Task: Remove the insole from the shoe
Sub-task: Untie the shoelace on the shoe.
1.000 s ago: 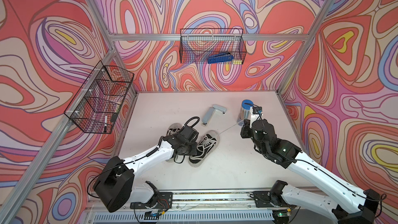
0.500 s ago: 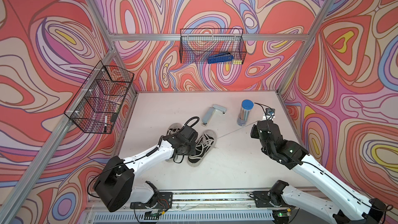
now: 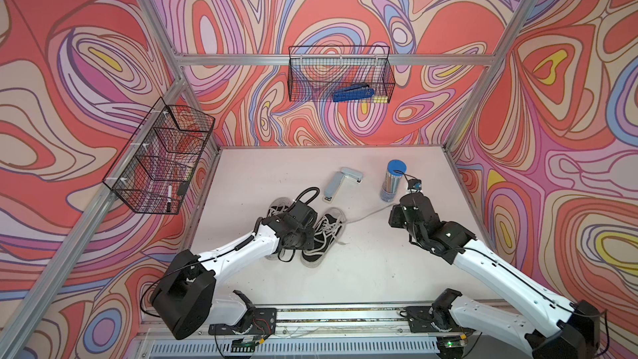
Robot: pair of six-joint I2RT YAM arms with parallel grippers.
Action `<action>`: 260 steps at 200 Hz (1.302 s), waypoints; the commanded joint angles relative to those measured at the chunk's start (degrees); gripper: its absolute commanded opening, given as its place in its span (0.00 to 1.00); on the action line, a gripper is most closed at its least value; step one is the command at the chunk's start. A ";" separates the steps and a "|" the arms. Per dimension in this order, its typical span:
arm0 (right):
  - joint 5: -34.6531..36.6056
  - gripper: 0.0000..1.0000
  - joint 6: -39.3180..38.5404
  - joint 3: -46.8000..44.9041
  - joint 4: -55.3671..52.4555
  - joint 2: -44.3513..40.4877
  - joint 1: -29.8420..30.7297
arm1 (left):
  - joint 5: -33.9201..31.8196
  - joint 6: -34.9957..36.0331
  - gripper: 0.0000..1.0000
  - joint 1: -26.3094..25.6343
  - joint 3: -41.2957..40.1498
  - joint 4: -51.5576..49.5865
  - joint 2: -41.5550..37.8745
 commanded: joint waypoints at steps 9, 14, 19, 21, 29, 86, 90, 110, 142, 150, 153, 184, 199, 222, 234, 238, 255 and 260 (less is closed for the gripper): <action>-8.11 0.00 8.31 -8.45 8.21 3.47 -0.22 | 2.42 -0.50 0.00 0.01 -1.45 -2.19 -0.16; -8.11 0.05 8.98 -9.40 9.18 4.41 -0.24 | 2.49 -0.72 0.00 0.02 -1.54 -2.10 -0.39; -8.02 0.15 9.77 -9.97 9.87 5.55 -0.28 | 2.57 -0.95 0.00 -0.06 -1.60 -2.06 -0.58; -8.02 0.19 10.03 -10.08 10.10 6.07 -0.33 | 2.59 -1.01 0.00 -0.06 -1.67 -1.99 -0.66; -8.20 0.32 10.73 -10.12 10.17 8.00 -0.33 | 2.84 -1.82 0.00 -0.15 -1.85 -1.79 -1.00; -15.11 0.56 4.04 4.40 -3.74 11.35 0.21 | 2.35 -14.31 0.00 -3.74 -4.83 3.51 -5.00; -15.81 0.56 4.37 5.32 -5.15 11.58 0.46 | 2.25 -15.32 0.00 -3.90 -5.15 4.08 -5.28; -22.88 0.60 6.04 8.53 -7.38 14.23 4.27 | 1.65 -19.19 0.00 -5.22 -6.58 6.52 -6.72; -23.53 0.59 10.79 12.80 -1.12 21.45 16.88 | 0.73 -21.53 0.00 -6.11 -7.17 7.94 -7.34; -23.76 0.59 12.08 12.97 0.81 23.23 17.86 | 0.59 -21.80 0.00 -6.22 -7.38 8.11 -7.35; -23.87 0.60 12.51 12.97 1.53 23.79 18.12 | 0.65 -21.90 0.00 -6.29 -7.49 8.20 -7.35; -24.70 0.60 14.18 13.89 5.92 29.61 19.78 | 0.98 -23.21 0.00 -6.47 -8.34 9.17 -7.40; -25.93 0.59 14.06 14.54 6.88 32.18 20.24 | 0.91 -23.35 0.00 -6.57 -8.40 9.21 -7.41; -26.32 0.53 13.84 15.87 7.66 35.56 20.43 | 0.68 -23.62 0.00 -6.56 -8.49 9.50 -7.49; -25.19 0.48 13.86 16.81 7.34 37.13 20.43 | 0.59 -23.76 0.00 -6.56 -8.49 9.46 -7.64; -24.46 0.46 14.02 17.10 7.02 37.55 20.37 | 0.47 -23.87 0.00 -6.63 -8.49 9.50 -7.73; -20.03 0.33 15.43 17.27 4.98 38.34 20.36 | -0.47 -24.73 0.00 -6.74 -8.86 8.88 -8.47; -18.30 0.28 15.98 17.04 4.25 38.15 20.36 | -1.02 -25.37 0.00 -6.76 -9.02 8.50 -8.98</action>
